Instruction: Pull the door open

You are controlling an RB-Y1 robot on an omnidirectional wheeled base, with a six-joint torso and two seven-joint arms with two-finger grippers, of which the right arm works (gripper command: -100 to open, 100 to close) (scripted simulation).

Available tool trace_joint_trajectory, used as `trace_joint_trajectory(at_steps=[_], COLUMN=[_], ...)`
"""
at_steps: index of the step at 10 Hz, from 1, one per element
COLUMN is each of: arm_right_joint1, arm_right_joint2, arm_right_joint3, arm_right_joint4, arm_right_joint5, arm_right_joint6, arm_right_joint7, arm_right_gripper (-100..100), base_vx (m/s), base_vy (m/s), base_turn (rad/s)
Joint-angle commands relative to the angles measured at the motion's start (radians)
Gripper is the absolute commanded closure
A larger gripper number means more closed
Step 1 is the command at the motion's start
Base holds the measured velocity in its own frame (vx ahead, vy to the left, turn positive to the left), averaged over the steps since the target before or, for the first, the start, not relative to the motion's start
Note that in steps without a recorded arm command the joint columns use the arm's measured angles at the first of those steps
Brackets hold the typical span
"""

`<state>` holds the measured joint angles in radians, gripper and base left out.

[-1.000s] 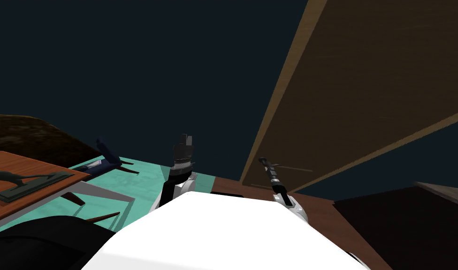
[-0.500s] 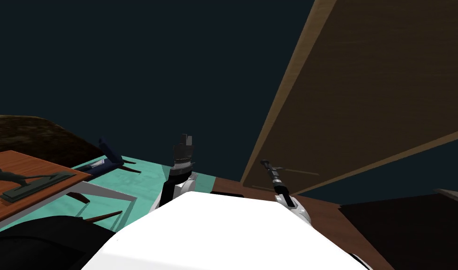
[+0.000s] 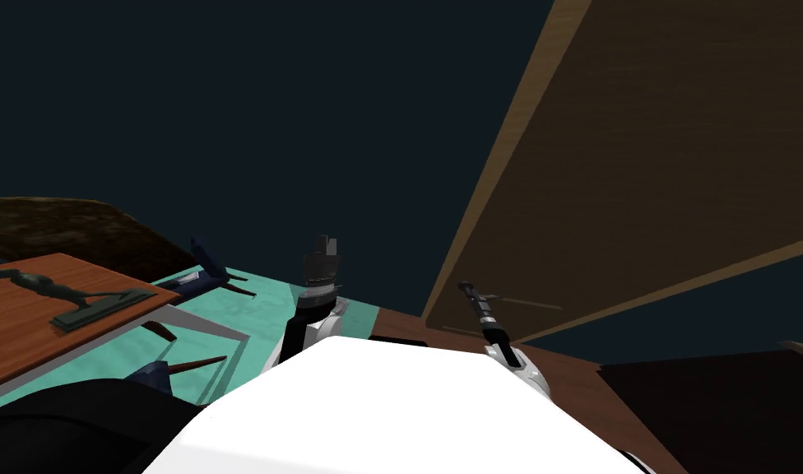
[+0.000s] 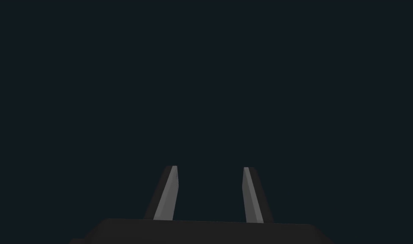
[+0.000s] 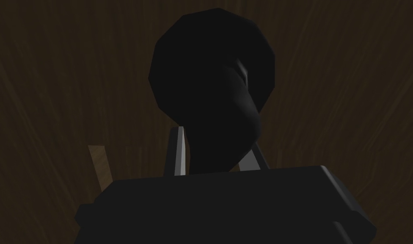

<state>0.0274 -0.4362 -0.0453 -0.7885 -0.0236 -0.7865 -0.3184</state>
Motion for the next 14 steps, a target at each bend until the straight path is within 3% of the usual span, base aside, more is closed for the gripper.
trace_joint_trajectory(at_steps=[1, 7, 8, 9, 14], arm_right_joint1=[0.019, 0.092, 0.078, 0.090, 0.125], arm_right_joint2=[-0.013, -0.082, -0.071, -0.082, -0.117], arm_right_joint3=[0.013, 0.058, 0.058, 0.064, 0.077], arm_right_joint4=[0.001, -0.002, 0.016, 0.024, 0.042], arm_right_joint5=[0.006, 0.026, 0.025, 0.028, 0.036], arm_right_joint6=[-0.026, -0.132, -0.126, -0.154, -0.230], arm_right_joint7=[-0.017, -0.095, -0.088, -0.101, -0.132], arm_right_gripper=[100, 100, 100, 100, 100], base_vx=[-0.179, -0.216, -0.103, -0.152, -0.208], base_vy=[-0.073, -0.084, -0.030, -0.055, -0.086], base_turn=[0.171, 0.151, 0.035, 0.152, 0.171])
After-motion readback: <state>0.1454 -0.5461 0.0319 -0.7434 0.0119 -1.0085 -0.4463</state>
